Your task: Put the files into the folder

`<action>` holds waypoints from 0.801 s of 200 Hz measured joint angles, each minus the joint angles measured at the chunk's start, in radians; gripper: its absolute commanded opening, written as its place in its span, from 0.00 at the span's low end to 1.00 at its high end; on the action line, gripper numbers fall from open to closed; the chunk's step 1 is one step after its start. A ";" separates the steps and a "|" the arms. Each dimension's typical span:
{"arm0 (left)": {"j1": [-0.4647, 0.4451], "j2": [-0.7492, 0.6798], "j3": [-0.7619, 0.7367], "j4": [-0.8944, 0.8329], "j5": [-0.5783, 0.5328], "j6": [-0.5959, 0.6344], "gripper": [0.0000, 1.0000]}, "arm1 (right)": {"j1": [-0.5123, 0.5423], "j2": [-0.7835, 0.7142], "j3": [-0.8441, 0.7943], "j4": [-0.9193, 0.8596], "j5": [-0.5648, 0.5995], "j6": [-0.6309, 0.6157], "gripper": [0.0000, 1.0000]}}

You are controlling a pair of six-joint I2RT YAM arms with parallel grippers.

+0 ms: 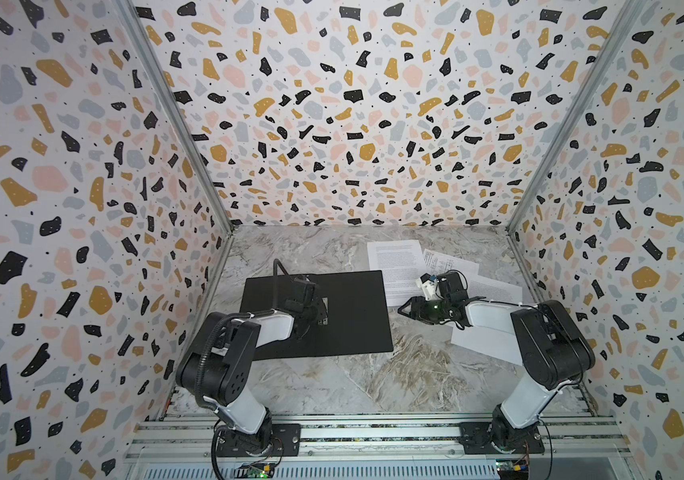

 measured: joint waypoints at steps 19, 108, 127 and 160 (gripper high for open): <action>-0.036 -0.001 -0.011 0.019 0.001 -0.035 0.15 | -0.006 -0.006 -0.003 -0.001 0.000 0.004 0.59; -0.206 0.001 -0.023 0.098 -0.029 -0.208 0.19 | -0.044 -0.023 -0.004 -0.002 -0.005 0.012 0.59; -0.226 0.001 -0.023 0.116 -0.028 -0.231 0.23 | -0.060 -0.023 -0.003 -0.003 -0.006 0.012 0.60; -0.234 -0.021 -0.022 0.105 -0.036 -0.234 0.34 | -0.074 -0.025 -0.004 -0.007 -0.006 0.022 0.60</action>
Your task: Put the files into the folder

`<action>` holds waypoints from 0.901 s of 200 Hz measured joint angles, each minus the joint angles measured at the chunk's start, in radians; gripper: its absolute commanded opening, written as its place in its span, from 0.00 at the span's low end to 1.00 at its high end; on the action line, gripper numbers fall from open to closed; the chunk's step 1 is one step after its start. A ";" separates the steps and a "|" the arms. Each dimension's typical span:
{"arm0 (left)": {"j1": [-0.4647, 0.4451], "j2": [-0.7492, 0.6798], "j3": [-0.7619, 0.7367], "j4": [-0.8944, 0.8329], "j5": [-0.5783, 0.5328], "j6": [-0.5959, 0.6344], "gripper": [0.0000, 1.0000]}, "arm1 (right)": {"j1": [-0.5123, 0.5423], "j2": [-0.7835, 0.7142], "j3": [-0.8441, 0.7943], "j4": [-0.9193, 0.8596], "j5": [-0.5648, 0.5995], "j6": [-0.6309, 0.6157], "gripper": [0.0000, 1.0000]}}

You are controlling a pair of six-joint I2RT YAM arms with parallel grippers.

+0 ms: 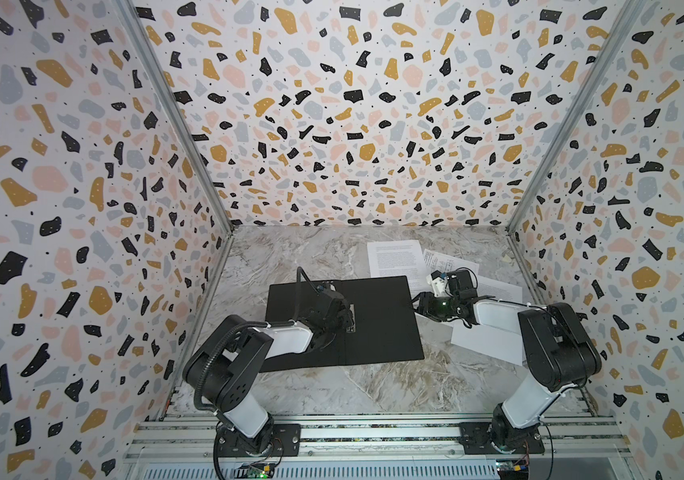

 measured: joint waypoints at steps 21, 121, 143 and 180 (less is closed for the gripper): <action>0.014 -0.029 0.010 -0.044 -0.011 0.029 0.35 | 0.007 -0.015 -0.015 0.008 -0.001 0.026 0.60; 0.111 0.091 0.159 -0.141 0.059 0.230 0.15 | 0.226 -0.049 -0.040 0.140 0.042 0.200 0.44; 0.111 0.126 0.173 -0.157 0.082 0.253 0.14 | 0.265 -0.029 -0.021 0.155 0.056 0.224 0.44; 0.111 0.144 0.198 -0.156 0.104 0.278 0.14 | 0.314 0.019 0.010 0.181 0.072 0.253 0.41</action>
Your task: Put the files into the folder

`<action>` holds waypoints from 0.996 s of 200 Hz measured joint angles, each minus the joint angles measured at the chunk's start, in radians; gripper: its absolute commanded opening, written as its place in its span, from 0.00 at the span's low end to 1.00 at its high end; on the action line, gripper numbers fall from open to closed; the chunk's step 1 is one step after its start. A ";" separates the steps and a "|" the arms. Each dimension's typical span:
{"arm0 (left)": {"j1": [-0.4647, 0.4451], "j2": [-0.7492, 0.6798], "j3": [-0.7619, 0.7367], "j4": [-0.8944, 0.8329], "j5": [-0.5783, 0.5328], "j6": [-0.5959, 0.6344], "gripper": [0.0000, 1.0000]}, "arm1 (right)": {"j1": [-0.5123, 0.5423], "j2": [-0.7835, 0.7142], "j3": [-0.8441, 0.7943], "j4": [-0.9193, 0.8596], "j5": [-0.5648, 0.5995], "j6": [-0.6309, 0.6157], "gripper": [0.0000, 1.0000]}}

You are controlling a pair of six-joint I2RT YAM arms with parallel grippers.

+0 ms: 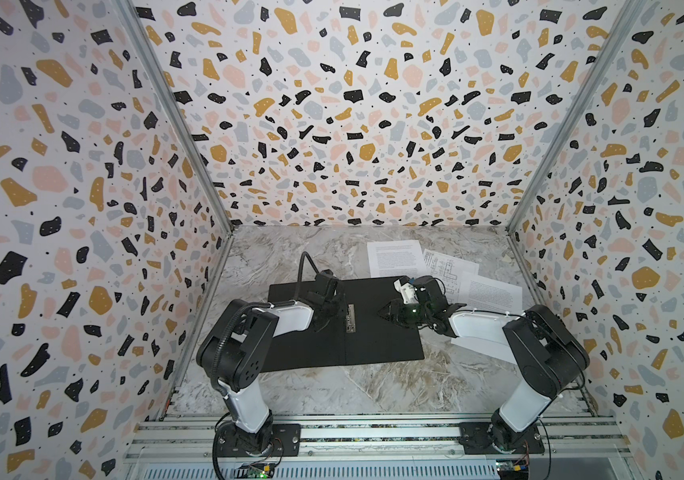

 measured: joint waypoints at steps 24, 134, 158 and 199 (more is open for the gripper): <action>0.000 0.001 0.001 0.002 0.010 0.008 0.12 | 0.024 0.039 0.018 0.007 0.004 0.015 0.38; 0.000 0.038 0.006 0.026 0.032 0.011 0.09 | 0.078 0.116 0.084 0.012 0.002 0.037 0.35; 0.000 0.041 0.006 0.032 0.032 0.011 0.08 | 0.087 0.135 0.100 0.012 0.002 0.044 0.34; 0.000 0.045 0.006 0.043 0.032 0.007 0.06 | 0.125 0.196 0.144 0.015 -0.007 0.068 0.25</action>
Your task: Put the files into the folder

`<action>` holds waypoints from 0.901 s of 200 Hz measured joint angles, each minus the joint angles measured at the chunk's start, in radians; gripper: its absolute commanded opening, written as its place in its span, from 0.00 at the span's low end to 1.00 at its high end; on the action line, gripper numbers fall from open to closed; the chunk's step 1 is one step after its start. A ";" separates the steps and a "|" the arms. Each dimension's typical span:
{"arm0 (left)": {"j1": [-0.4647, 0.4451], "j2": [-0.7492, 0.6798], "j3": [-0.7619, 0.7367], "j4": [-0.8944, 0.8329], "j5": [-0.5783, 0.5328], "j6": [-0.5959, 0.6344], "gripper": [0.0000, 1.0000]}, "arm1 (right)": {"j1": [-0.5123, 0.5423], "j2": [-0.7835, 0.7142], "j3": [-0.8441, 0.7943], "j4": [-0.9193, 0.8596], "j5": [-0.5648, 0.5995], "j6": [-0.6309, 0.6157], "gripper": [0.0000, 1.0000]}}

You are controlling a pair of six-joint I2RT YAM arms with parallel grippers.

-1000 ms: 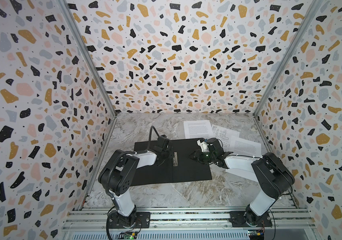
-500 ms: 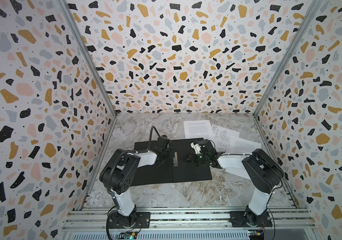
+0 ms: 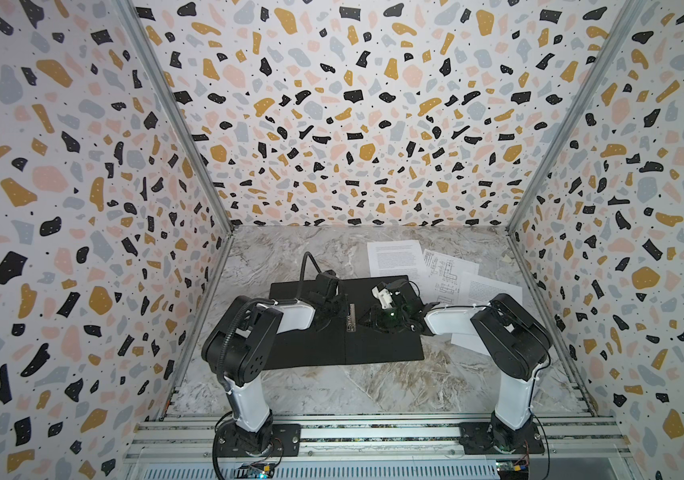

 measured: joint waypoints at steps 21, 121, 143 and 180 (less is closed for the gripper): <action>0.000 0.002 0.000 0.006 0.000 -0.002 0.06 | 0.017 0.027 0.018 0.005 -0.011 0.012 0.21; 0.000 0.005 0.000 0.016 0.005 -0.023 0.06 | 0.039 0.074 0.071 0.024 -0.037 0.032 0.16; 0.000 0.005 -0.001 0.018 0.005 -0.023 0.05 | 0.039 0.094 0.086 0.028 -0.040 0.032 0.15; 0.000 0.005 -0.002 0.019 0.005 -0.023 0.05 | 0.039 0.122 0.107 0.026 -0.044 0.032 0.13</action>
